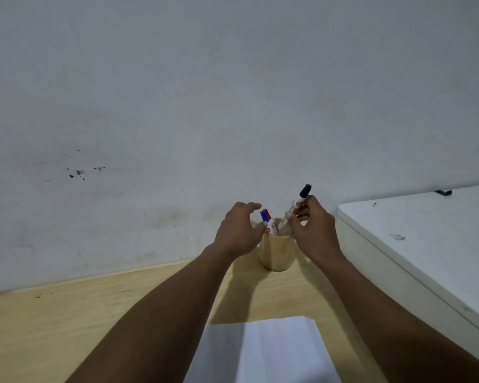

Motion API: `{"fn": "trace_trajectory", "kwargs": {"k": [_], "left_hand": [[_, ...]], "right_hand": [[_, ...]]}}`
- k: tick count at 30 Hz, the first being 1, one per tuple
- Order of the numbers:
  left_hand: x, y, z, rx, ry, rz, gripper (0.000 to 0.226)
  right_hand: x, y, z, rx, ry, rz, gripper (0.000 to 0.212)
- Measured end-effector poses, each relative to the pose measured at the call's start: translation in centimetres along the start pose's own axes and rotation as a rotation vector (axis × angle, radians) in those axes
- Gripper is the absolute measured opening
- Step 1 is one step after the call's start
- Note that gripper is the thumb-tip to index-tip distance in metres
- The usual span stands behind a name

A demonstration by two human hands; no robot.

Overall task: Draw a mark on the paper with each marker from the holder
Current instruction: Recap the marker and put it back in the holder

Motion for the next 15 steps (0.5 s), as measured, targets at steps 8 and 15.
{"fn": "trace_trajectory", "kwargs": {"k": [8,15], "left_hand": [[-0.5,-0.9,3.2,-0.112,0.018,-0.018,0.009],[-2.3,5.7,2.8,-0.241,-0.065,-0.103,0.017]], "right_hand": [[-3.1,-1.5,-0.1,0.189,-0.122,-0.161,0.032],[-1.3,-0.7,0.3,0.05,-0.114,-0.062,0.045]]}}
Point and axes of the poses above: each hand's wrist, its own z-axis towards the middle knuckle, its own y-axis out of the back of the hand, x = y × z, the point moved 3 cm from there along z, towards the middle knuckle, and after that the axes turned 2 degrees about y, right-handed, at the moved point
